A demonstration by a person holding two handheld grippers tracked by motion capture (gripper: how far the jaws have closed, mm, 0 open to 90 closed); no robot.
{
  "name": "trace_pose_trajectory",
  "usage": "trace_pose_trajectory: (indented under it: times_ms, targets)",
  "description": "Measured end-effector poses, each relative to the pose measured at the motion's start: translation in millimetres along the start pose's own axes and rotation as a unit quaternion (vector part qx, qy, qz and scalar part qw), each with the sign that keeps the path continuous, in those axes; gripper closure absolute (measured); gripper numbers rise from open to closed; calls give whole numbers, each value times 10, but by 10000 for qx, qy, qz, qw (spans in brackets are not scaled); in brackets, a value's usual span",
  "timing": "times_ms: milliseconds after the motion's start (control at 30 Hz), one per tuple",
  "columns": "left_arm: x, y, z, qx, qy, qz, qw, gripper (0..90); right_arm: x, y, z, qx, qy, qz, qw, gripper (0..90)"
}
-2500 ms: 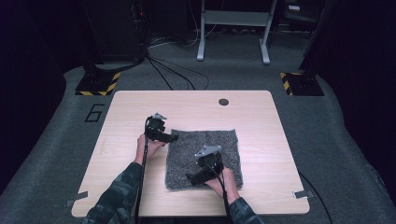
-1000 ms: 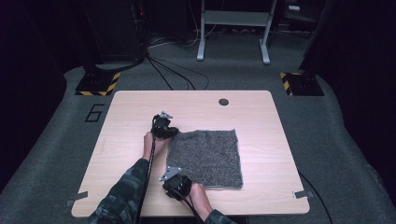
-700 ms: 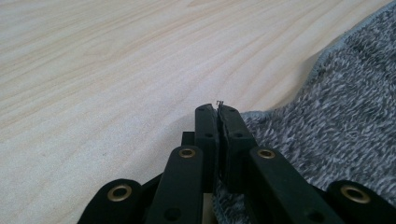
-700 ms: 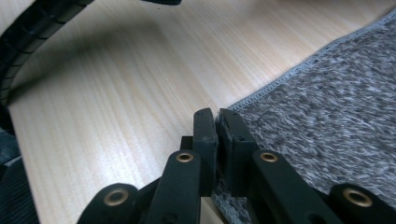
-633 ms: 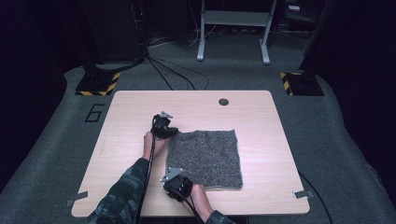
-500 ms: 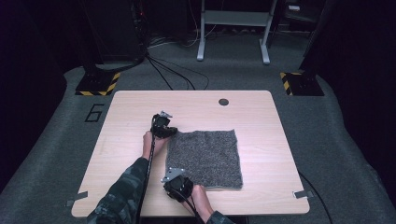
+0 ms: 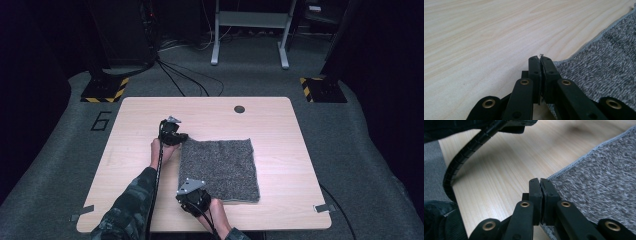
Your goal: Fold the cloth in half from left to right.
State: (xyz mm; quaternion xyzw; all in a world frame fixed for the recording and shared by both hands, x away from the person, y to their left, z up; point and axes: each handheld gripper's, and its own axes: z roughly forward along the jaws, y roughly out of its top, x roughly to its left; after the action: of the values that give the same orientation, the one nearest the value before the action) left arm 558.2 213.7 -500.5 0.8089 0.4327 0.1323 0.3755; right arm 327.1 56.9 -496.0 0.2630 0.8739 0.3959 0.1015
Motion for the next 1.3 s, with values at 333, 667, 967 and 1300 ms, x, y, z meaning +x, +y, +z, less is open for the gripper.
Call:
trace_pose_trajectory:
  times_ms: [333,667,967,1300]
  targets:
    - [15,191,-172,-118,121,45,9998,874,31,164,-130,-348,43,-17,9994,883]
    - [96,295,-395,-122,364,109,9992,874,67,385,-205,-626,88,-130,9979,883]
    - [162,449,-724,-260,702,85,9972,874,113,599,-339,-1035,132,-166,9944,883]
    - [-57,579,-583,-105,644,320,9974,873,68,469,-492,-1060,42,-59,9943,882]
